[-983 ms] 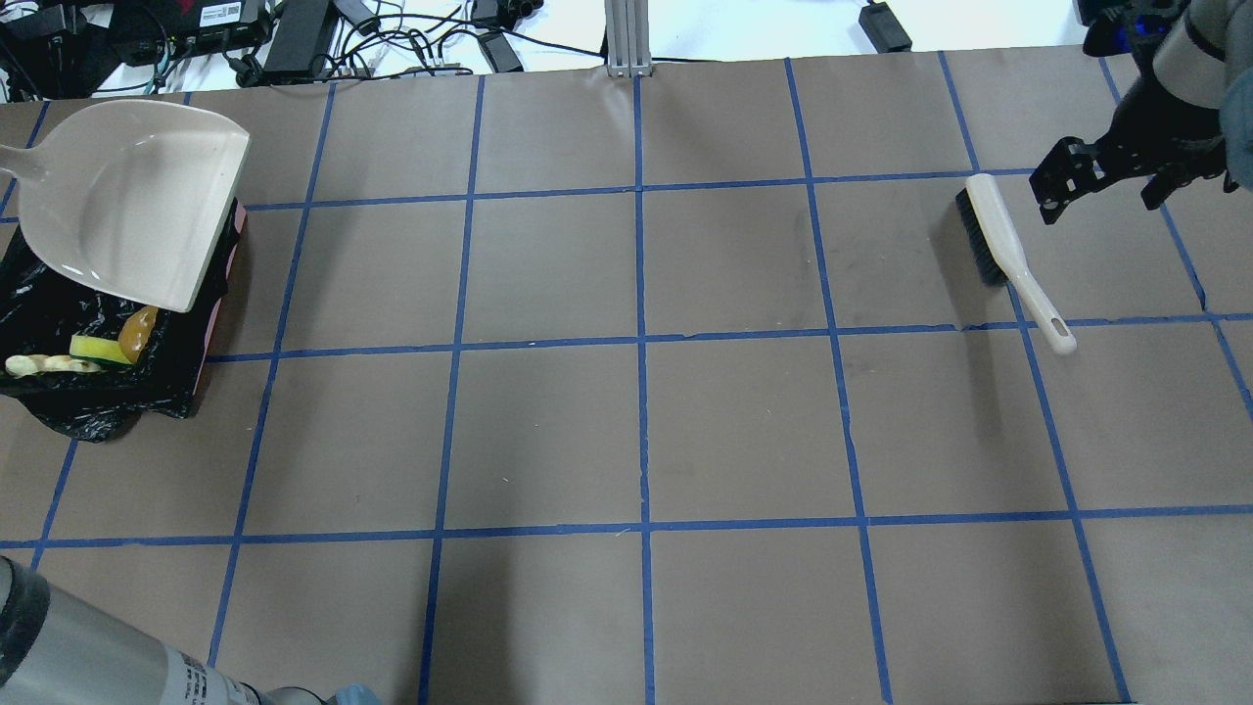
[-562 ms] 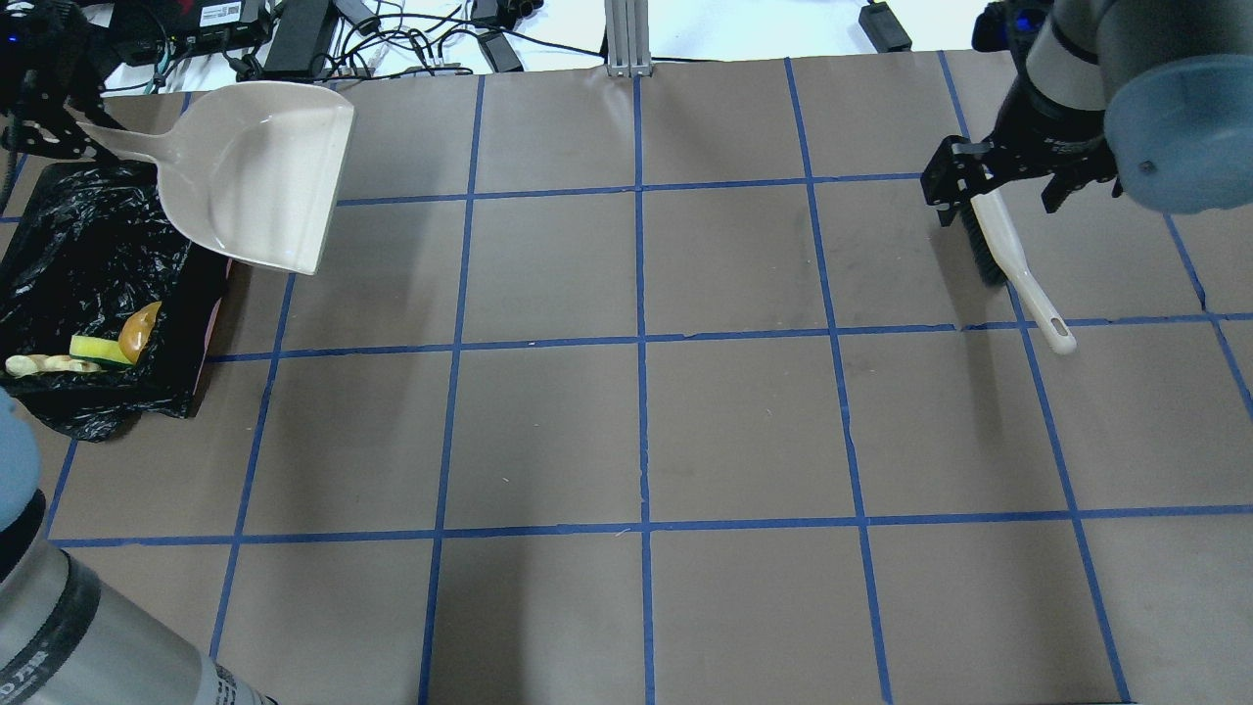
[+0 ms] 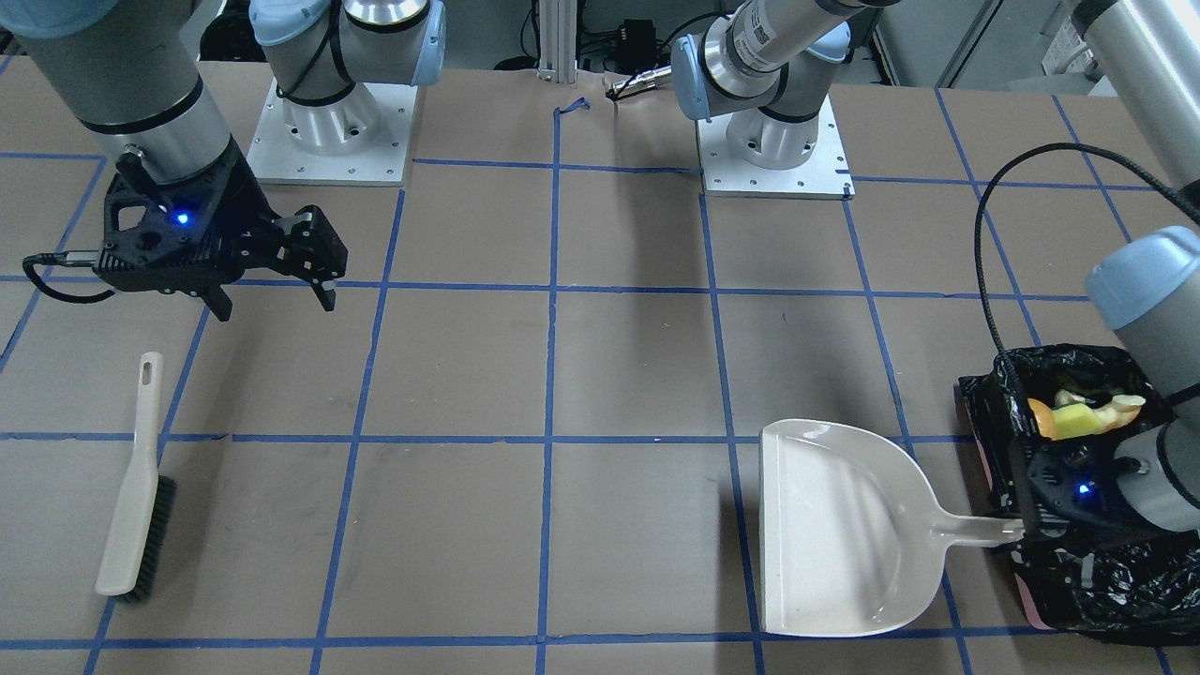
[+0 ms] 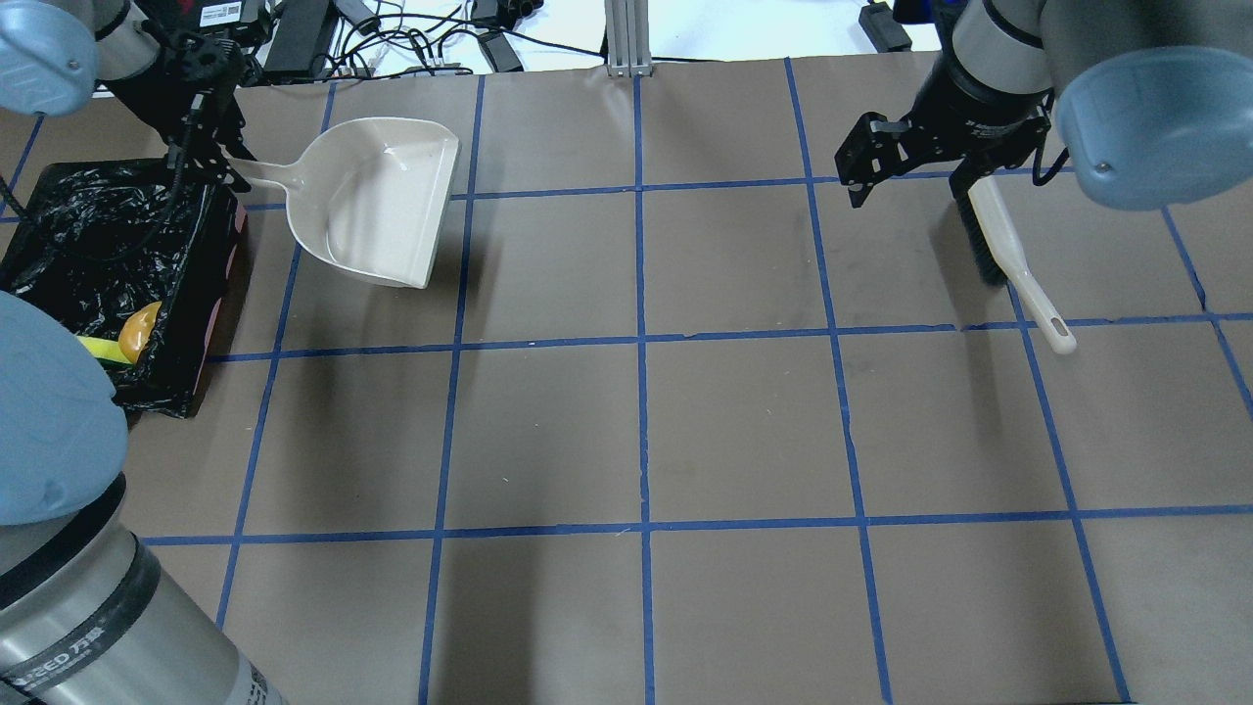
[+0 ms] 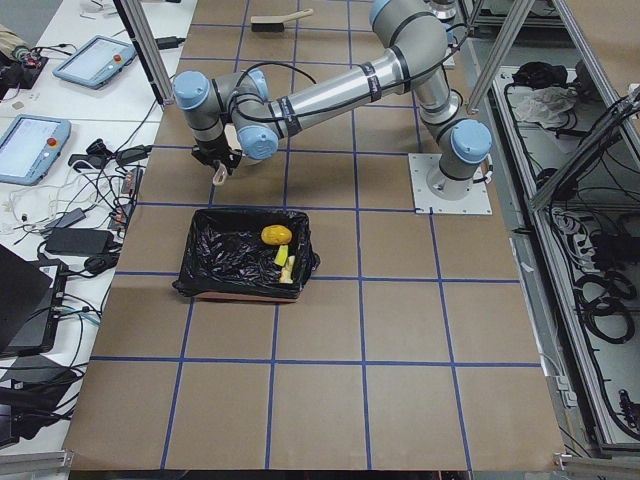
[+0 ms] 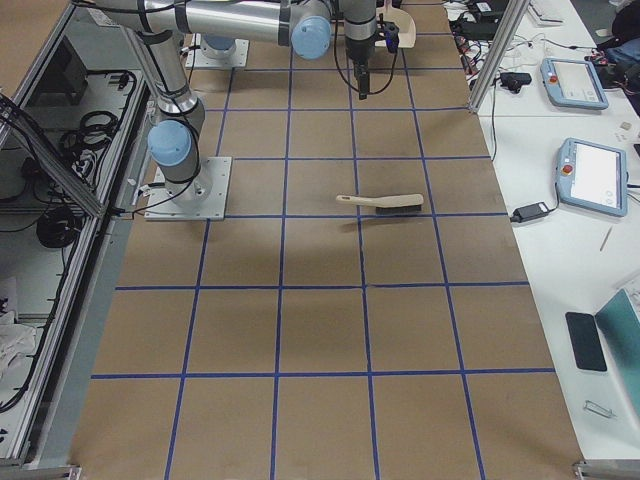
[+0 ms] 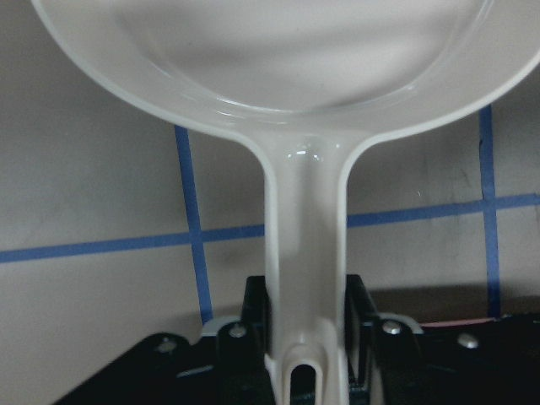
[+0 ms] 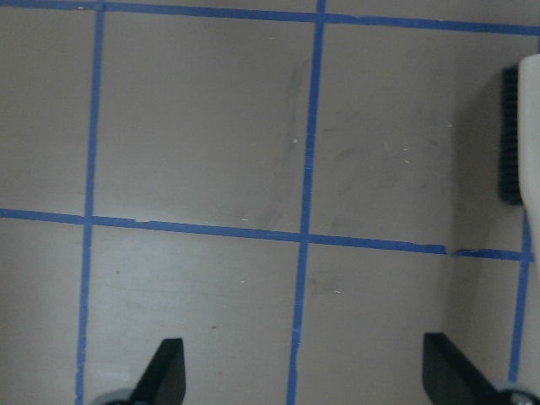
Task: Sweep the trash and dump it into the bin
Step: 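Lower the dustpan onto the table beside the bin with the left gripper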
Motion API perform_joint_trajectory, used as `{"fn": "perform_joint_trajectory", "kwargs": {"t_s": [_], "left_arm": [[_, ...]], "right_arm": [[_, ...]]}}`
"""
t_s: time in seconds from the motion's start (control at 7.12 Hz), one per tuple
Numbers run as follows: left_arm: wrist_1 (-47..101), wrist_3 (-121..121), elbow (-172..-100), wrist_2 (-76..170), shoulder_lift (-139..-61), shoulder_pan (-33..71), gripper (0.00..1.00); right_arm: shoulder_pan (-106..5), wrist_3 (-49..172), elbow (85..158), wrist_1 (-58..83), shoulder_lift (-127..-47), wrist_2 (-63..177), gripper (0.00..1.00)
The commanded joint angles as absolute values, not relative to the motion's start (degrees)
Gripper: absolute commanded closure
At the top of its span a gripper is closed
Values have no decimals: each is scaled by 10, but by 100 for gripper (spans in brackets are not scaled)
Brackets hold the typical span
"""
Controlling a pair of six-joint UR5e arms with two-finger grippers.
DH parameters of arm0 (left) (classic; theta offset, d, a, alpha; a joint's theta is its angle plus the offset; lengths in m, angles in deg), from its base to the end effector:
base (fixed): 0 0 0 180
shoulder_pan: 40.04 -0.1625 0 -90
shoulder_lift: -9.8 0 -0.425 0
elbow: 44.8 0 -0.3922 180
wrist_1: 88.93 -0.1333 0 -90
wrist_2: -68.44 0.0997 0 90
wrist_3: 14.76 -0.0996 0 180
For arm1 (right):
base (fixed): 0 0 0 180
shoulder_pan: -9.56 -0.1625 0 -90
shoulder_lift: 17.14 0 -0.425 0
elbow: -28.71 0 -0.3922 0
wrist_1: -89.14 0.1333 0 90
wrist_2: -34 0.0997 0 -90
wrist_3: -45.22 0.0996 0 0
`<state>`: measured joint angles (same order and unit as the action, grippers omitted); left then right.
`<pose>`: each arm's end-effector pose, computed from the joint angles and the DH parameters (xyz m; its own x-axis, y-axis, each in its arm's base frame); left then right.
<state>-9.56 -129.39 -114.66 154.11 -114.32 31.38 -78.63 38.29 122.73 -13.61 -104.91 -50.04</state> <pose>0.0936 -0.7204 0.3146 0.1042 0.9943 0.0217 0.9905 -0.1017 -0.0929 0.1273 -0.5210 0.4573 -0.9910 -0.1003 -0.0888 -0.0888 0.9882 -0.1248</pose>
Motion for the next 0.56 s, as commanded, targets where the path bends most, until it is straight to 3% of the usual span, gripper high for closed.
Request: {"fn": "perform_joint_trajectory", "kwargs": {"t_s": [0.0,0.42], "left_arm": [[-98,-1255,-1171,1545,-1156,339,100],[-148,-1244,-1202,1560,-1160,355,100]], "right_arm": [[-788,377,1229,-105,-1057,-485,0],[-790,387,1231,-68,-1065,-550,0]]}}
